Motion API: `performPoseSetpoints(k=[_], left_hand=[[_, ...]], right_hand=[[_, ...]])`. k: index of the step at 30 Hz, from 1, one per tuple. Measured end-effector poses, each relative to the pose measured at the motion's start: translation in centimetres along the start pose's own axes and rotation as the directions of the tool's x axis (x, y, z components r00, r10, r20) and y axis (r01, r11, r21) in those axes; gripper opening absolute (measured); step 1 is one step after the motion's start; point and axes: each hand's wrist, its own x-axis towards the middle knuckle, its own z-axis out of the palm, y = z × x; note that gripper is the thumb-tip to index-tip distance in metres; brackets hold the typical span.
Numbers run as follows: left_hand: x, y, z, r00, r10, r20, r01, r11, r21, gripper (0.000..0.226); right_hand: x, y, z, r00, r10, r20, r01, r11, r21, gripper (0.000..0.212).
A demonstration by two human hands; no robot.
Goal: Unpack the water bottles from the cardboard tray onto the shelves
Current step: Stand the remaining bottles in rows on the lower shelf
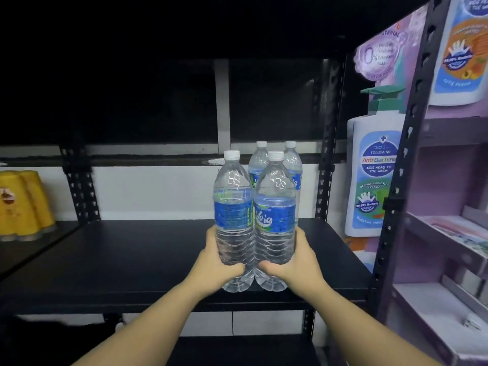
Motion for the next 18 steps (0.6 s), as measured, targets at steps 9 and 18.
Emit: performPoseSetpoints(k=[9,18], left_hand=[[1.1,-1.8,1.9,0.999,-0.043,-0.025,0.045,0.997,0.059,0.074],[1.5,-2.0,2.0,0.996,-0.088,-0.015,0.089,0.994,0.058,0.074]], right_hand=[[0.7,2.6,-0.9,0.998,0.032,0.046,-0.03,0.999,-0.037,0.105],[1.0,4.1,-1.4,0.993,0.11,0.048,-0.109,0.994,-0.021,0.085]])
